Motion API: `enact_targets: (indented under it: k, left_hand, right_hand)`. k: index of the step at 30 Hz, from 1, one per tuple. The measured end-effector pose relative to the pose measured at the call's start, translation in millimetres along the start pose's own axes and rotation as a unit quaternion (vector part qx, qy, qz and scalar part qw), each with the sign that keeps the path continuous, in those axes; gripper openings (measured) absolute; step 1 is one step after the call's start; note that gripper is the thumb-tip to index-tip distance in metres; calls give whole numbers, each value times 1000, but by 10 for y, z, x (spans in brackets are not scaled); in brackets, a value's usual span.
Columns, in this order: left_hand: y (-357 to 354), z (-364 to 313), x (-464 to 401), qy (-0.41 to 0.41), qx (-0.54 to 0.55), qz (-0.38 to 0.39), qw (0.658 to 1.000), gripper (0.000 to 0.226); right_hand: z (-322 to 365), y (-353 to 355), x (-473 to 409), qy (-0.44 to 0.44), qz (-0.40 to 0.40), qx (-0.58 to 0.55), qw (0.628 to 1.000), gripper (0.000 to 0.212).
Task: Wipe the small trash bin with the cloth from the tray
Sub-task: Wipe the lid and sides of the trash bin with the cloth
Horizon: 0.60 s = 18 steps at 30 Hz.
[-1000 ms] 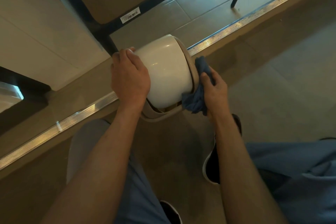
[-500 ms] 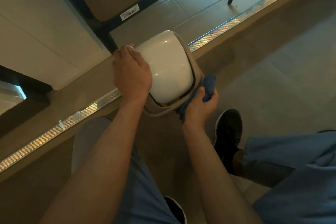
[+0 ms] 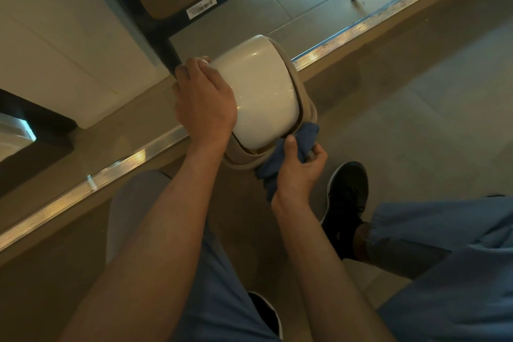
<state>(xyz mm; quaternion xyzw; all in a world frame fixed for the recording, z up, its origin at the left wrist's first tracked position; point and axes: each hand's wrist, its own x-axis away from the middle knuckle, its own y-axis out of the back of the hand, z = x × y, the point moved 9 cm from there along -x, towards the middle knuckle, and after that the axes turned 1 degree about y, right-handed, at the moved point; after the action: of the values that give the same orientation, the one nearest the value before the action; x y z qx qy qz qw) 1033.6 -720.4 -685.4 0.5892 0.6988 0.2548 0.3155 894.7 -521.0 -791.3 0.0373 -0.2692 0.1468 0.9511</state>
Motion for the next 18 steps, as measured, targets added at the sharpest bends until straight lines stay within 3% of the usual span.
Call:
enact_targets:
  k: [7, 14, 18]
  left_hand:
    - [4, -5, 23, -5, 0, -2, 1000, 43]
    - [1, -9, 13, -5, -14, -3, 1000, 44]
    - [0, -4, 15, -2, -4, -1, 1000, 42]
  right_hand:
    - [-187, -49, 241, -43, 47, 12, 998, 32]
    - [223, 39, -210, 0, -18, -32, 999, 30]
    - [-191, -69, 189, -37, 31, -11, 999, 31]
